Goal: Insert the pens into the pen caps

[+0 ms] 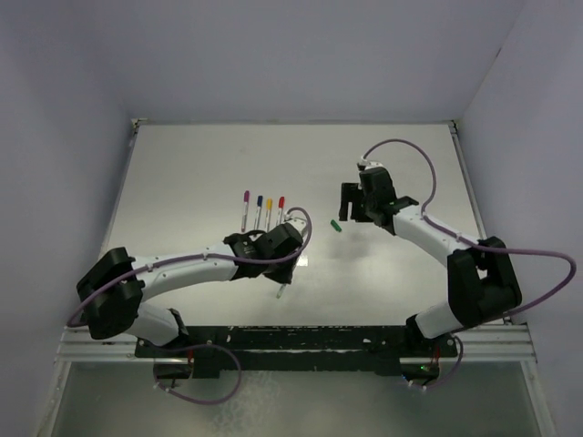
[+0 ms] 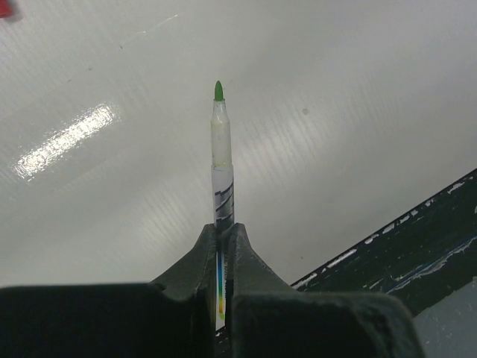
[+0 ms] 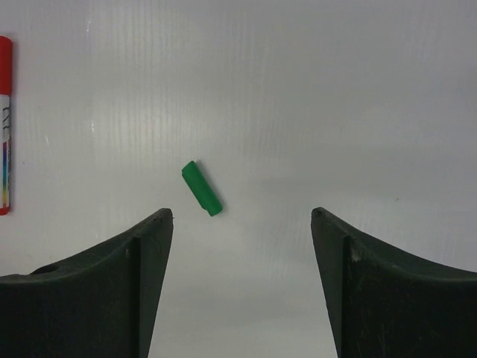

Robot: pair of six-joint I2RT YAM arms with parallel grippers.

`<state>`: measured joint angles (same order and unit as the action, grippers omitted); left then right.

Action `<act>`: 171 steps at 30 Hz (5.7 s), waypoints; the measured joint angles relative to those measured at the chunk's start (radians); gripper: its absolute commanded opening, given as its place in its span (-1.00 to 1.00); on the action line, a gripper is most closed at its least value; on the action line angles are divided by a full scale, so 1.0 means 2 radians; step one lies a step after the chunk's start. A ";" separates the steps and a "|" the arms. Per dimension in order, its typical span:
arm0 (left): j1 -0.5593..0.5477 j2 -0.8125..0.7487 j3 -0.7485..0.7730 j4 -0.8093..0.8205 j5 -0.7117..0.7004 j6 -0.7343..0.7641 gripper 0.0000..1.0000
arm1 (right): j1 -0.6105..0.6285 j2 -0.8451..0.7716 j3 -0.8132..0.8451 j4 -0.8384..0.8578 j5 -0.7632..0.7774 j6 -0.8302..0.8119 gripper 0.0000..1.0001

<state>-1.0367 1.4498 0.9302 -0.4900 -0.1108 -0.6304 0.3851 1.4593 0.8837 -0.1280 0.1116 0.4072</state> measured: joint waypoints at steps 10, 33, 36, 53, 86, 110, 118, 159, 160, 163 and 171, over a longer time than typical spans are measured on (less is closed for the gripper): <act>0.000 -0.043 -0.032 0.036 0.019 0.003 -1.00 | 0.000 0.066 0.031 -0.002 -0.049 -0.045 0.25; 0.000 -0.044 -0.049 0.073 0.034 -0.002 -1.00 | 0.051 0.140 0.074 -0.011 -0.027 -0.097 0.11; 0.000 -0.044 -0.049 0.072 0.034 -0.002 -1.00 | 0.052 0.148 0.076 -0.013 -0.018 -0.097 0.08; 0.000 -0.044 -0.052 0.072 0.033 -0.003 -1.00 | 0.061 0.170 0.090 -0.014 0.006 -0.094 -0.49; 0.000 -0.034 -0.093 0.277 0.039 0.025 -1.00 | 0.080 -0.163 -0.072 0.078 -0.019 -0.013 -1.00; -0.007 0.032 -0.143 0.585 0.104 0.033 -1.00 | 0.089 -0.427 -0.268 0.303 -0.062 0.052 -1.00; -0.007 0.001 -0.176 0.625 0.088 0.033 -1.00 | 0.089 -0.435 -0.274 0.319 -0.051 0.055 -1.00; -0.009 -0.006 -0.187 0.676 0.068 0.035 -1.00 | 0.090 -0.403 -0.293 0.388 -0.078 0.106 -1.00; -0.009 -0.006 -0.187 0.677 0.068 0.035 -1.00 | 0.090 -0.403 -0.295 0.389 -0.078 0.107 -1.00; -0.009 -0.005 -0.187 0.677 0.068 0.035 -1.00 | 0.091 -0.403 -0.297 0.391 -0.078 0.109 -1.00; -0.010 -0.005 -0.187 0.678 0.065 0.033 -1.00 | 0.091 -0.399 -0.299 0.397 -0.084 0.116 -1.00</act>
<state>-1.0561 1.4399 0.5568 0.8658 0.0189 -0.5648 0.5674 0.6605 0.2852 0.6655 -0.0570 0.6384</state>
